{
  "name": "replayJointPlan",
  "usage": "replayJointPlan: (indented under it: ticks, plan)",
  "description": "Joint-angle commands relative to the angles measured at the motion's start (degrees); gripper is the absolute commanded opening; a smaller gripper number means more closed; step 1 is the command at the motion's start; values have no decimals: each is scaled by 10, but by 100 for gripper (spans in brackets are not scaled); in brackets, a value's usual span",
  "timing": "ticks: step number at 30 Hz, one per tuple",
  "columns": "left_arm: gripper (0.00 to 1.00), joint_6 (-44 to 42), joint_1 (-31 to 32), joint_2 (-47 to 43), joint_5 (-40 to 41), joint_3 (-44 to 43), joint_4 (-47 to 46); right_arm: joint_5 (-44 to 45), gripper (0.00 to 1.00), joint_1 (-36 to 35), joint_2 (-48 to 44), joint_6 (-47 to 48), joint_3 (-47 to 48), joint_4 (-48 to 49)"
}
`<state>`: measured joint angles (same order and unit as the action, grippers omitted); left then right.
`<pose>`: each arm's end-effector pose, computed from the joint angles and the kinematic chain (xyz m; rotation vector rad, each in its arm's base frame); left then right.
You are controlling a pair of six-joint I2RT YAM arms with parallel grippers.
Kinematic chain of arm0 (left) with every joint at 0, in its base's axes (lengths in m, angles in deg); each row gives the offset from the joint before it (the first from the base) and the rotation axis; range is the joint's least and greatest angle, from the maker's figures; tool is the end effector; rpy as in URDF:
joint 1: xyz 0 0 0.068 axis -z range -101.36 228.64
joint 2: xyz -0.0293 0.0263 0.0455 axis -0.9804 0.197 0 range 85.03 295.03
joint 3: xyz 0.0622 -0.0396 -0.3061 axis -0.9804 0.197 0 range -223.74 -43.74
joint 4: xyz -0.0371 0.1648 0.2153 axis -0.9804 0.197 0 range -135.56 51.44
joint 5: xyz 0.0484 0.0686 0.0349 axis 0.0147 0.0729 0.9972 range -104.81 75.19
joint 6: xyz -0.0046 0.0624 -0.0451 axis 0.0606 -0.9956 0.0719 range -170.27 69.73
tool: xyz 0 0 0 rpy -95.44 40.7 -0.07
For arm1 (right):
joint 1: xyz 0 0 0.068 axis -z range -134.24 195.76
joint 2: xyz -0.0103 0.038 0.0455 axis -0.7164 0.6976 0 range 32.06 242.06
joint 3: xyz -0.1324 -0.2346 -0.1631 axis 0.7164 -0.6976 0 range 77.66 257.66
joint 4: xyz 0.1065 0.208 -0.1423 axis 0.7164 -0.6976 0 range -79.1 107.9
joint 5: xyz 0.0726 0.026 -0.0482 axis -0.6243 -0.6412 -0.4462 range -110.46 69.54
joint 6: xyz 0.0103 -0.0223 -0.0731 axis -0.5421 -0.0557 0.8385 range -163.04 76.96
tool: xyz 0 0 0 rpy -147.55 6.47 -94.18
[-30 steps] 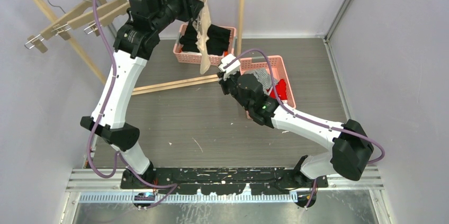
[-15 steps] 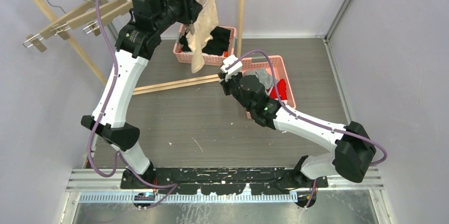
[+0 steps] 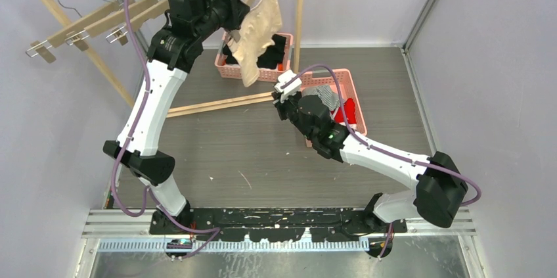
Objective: Remove the underwear clipped to the hanger
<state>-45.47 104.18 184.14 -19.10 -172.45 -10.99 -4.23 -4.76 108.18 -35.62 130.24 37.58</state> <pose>0.3608 -0.1778 0.5844 0.3587 1.6391 -0.4630 0.2325 0.2535 0.3546 -0.6002 1.5332 0.3441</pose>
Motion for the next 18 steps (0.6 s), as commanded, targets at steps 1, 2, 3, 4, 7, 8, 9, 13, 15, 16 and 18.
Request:
replayJointPlan:
  ticks: [1, 2, 3, 4, 7, 8, 9, 13, 15, 16, 18]
  plan:
    - [3, -9, 1, 1, 4, -16, -12, 2, 7, -3, -25, 6, 3, 38]
    - [2, -9, 1, 1, 5, -14, -16, 2, 7, -3, -25, 6, 3, 37]
    - [1, -9, 1, 1, 7, -14, -21, 2, 7, -3, -25, 6, 2, 37]
    - [0, -9, 1, 1, 11, -13, -28, 2, 7, -3, -25, 6, 1, 36]
    - [0, -9, 2, 0, 27, -12, -46, 3, 8, -3, -26, 7, -2, 35]
    - [0, -8, 1, -2, 31, -14, -50, 4, 8, -3, -26, 9, -2, 34]
    - [0, -7, 1, -2, 34, -16, -56, 5, 8, -2, -25, 10, -3, 33]
    - [0, -12, 2, 3, 47, -40, -60, 5, 9, -3, -19, 17, 0, 31]
    - [0, -16, 1, 4, 47, -51, -62, 6, 9, -3, -16, 19, 3, 30]
    - [0, -16, 1, 3, 46, -52, -62, 6, 9, -3, -14, 20, 2, 31]
    - [0, -18, 2, -3, 46, -48, -69, 8, 9, -3, -12, 21, 2, 35]
